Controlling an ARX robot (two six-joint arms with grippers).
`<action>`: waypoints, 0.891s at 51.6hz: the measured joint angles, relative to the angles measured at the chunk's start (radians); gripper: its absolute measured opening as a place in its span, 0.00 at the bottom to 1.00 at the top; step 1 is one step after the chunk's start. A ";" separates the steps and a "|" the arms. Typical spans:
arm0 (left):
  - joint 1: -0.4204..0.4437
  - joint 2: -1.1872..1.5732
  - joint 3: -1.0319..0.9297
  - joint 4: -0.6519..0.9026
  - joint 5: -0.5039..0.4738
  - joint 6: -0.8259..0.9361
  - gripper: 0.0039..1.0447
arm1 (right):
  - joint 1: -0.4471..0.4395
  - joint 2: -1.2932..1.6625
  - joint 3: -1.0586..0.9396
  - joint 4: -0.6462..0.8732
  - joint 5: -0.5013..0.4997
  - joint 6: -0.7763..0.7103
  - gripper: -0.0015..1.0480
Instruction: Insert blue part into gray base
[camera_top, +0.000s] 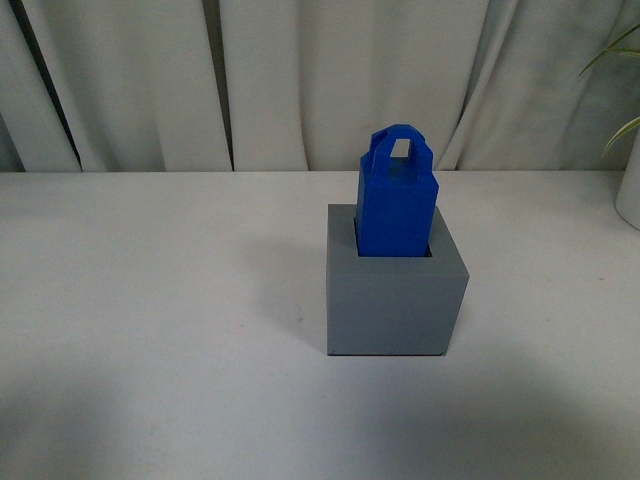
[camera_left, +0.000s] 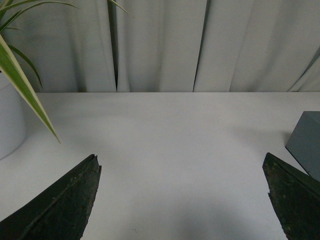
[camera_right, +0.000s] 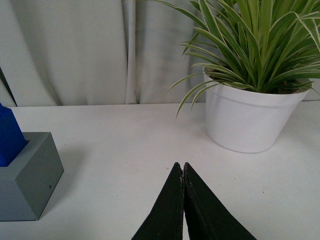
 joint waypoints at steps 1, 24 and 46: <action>0.000 0.000 0.000 0.000 0.000 0.000 0.94 | 0.000 -0.016 -0.005 -0.011 0.000 0.000 0.02; 0.000 0.000 0.000 0.000 0.000 0.000 0.94 | 0.000 -0.267 -0.052 -0.202 0.000 0.001 0.02; 0.000 0.000 0.000 0.000 0.000 0.000 0.94 | 0.000 -0.423 -0.052 -0.356 0.000 0.001 0.02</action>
